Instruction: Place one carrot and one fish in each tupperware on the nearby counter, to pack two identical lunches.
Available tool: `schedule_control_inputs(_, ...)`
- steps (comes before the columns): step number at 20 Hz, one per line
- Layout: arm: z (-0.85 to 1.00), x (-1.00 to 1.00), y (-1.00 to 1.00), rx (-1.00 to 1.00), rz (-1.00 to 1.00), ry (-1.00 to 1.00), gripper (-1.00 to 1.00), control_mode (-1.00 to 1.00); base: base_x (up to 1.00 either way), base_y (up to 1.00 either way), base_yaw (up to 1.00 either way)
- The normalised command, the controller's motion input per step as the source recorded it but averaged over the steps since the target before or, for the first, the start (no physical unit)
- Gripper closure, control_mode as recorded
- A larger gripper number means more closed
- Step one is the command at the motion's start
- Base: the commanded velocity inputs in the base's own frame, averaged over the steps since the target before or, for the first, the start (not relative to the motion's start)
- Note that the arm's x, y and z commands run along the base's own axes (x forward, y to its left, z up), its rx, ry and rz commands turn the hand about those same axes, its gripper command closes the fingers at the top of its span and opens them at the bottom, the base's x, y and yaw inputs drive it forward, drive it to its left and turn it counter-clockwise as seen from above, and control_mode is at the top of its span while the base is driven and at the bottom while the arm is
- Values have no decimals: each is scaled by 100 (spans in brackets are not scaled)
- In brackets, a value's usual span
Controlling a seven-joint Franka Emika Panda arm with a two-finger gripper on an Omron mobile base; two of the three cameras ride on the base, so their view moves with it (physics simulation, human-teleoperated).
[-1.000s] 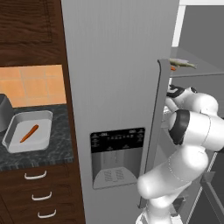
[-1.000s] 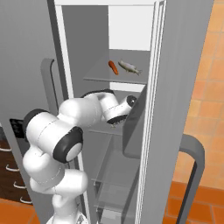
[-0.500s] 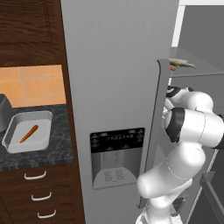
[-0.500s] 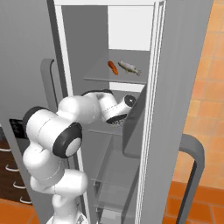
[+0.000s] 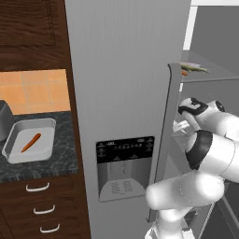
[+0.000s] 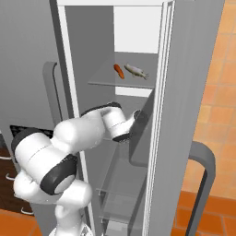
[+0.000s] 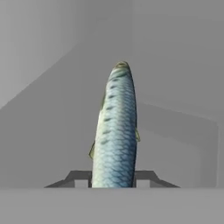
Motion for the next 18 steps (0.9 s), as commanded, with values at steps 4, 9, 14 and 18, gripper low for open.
schedule_control_inputs(4,46,-100,14,0,-20,0,100,-100,0,0,0)
schedule_control_inputs(9,73,-100,15,0,-26,6,100,-100,0,0,0)
schedule_control_inputs(14,67,-99,25,0,-27,21,100,-100,0,0,0)
schedule_control_inputs(18,46,-70,11,0,-25,30,100,-100,0,0,0)
